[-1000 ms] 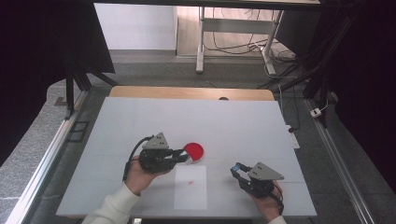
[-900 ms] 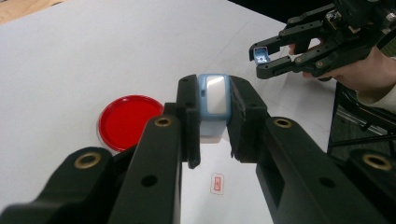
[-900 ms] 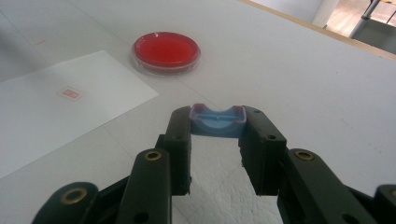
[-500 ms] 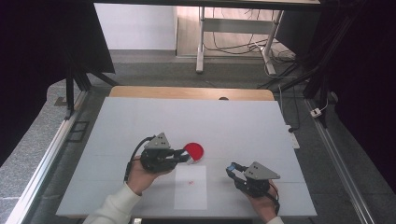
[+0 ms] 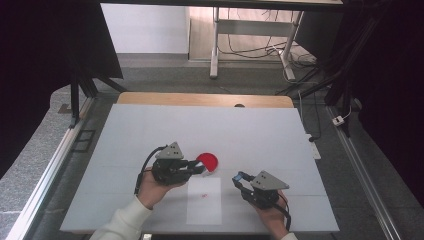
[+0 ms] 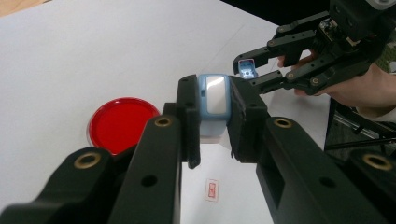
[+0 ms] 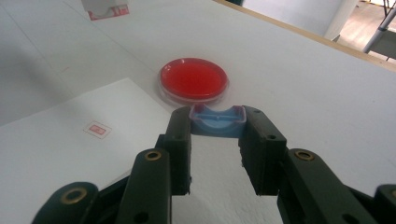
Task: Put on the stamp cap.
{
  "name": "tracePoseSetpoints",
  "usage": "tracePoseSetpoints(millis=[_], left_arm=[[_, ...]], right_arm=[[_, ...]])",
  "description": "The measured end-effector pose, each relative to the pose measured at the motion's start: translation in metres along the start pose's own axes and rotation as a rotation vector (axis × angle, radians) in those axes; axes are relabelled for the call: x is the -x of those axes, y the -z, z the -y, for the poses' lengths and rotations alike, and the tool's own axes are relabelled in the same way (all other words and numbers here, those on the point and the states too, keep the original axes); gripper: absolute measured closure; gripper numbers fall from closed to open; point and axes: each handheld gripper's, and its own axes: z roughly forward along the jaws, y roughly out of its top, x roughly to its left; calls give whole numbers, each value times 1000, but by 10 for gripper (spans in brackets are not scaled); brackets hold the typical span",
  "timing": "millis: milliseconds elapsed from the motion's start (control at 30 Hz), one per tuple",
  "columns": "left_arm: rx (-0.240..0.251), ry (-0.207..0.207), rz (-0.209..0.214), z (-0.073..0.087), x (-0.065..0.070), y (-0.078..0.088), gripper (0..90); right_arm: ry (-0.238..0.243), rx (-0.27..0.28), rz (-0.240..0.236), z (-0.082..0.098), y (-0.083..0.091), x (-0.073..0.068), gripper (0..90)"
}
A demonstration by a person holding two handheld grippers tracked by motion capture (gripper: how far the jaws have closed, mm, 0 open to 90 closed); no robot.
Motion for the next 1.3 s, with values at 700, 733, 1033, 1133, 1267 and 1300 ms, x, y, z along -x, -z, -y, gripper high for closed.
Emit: tracePoseSetpoints(millis=[700,733,1033,1133,1267,1300], left_arm=[[13,0,-4,-2,3,-5,756],[12,1,-4,-2,3,-5,756],[22,6,-7,-1,4,-7,756],[30,10,-8,-1,5,-8,756],[36,10,-8,-2,6,-9,756],[39,11,-9,-2,6,-9,756]], right_arm=[[22,25,-2,-12,-21,-19,643],[21,22,-6,-12,-22,-19,643],[35,28,-20,-15,-31,-27,643],[42,22,-28,-17,-32,-29,644],[47,23,-35,-18,-35,-32,643],[48,25,-39,-19,-36,-33,644]])
